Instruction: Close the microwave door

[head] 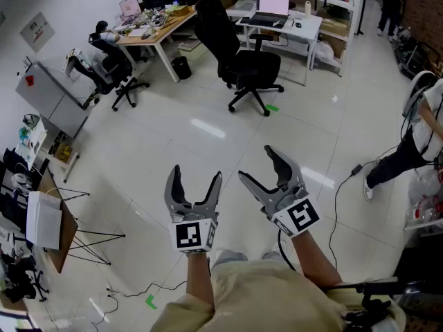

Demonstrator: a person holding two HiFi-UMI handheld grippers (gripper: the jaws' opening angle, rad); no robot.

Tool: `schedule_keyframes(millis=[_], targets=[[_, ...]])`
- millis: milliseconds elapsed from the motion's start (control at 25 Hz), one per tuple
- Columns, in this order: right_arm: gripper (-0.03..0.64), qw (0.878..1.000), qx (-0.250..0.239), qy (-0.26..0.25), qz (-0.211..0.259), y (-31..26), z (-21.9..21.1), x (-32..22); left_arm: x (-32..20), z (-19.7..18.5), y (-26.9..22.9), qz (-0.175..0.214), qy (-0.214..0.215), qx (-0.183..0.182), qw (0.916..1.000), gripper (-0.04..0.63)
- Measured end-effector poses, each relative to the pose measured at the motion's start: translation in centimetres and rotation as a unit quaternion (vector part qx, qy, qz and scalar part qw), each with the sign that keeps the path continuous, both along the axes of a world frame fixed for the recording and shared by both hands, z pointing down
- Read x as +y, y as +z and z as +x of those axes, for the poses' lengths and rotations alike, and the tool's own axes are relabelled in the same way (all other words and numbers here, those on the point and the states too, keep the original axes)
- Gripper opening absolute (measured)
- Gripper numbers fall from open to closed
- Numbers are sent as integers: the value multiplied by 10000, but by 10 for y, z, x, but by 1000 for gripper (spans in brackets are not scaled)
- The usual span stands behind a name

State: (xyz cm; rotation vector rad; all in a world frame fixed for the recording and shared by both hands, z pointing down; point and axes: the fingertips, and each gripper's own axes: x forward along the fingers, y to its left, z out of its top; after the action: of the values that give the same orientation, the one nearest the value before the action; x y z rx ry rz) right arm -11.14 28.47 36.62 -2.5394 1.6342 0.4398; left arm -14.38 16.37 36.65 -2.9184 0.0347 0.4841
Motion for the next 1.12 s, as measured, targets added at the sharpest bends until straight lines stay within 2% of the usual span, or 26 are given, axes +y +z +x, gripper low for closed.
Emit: schedule_keyframes(millis=[80,160,440,520,600,680,760,840,880,1000,1120], targets=[[324,9971,530,-262,471,-6,-22,-13,-9,-20,9,-12,-143,17,9999,431],[324,9942,758,-460,602,-4,-41,-27,-21,-40,16,-51,-300,66,9995,431],[324,9849,859,-1436,437,18,-87,-70,-53,-100,42,-201,-1167,262,9926,422],[324,9804,775,-1755,443,30,-81,-81,-57,-101,56,-152,-1457,222,9890,422],[324,9732,691,-2135,504,50,-57,-84,-50,-81,78,133,-1796,78,9836,422],[324,9601,549,-2684,553,79,-24,-84,-35,-57,105,333,-2307,-197,9723,422],[324,9427,411,-3252,612,103,6,-86,-21,-39,128,220,-2852,-333,9576,422],[324,9254,346,-3719,636,121,29,-91,-14,-25,148,-54,-3336,-493,9414,422],[324,9176,359,-3904,658,127,33,-96,-16,-25,156,-70,-3546,-463,9339,422],[324,8955,407,-4357,808,139,29,-116,-29,-41,164,180,-4035,35,9148,422],[324,8738,341,-4779,827,154,33,-141,-42,-47,179,41,-4543,112,8907,416]])
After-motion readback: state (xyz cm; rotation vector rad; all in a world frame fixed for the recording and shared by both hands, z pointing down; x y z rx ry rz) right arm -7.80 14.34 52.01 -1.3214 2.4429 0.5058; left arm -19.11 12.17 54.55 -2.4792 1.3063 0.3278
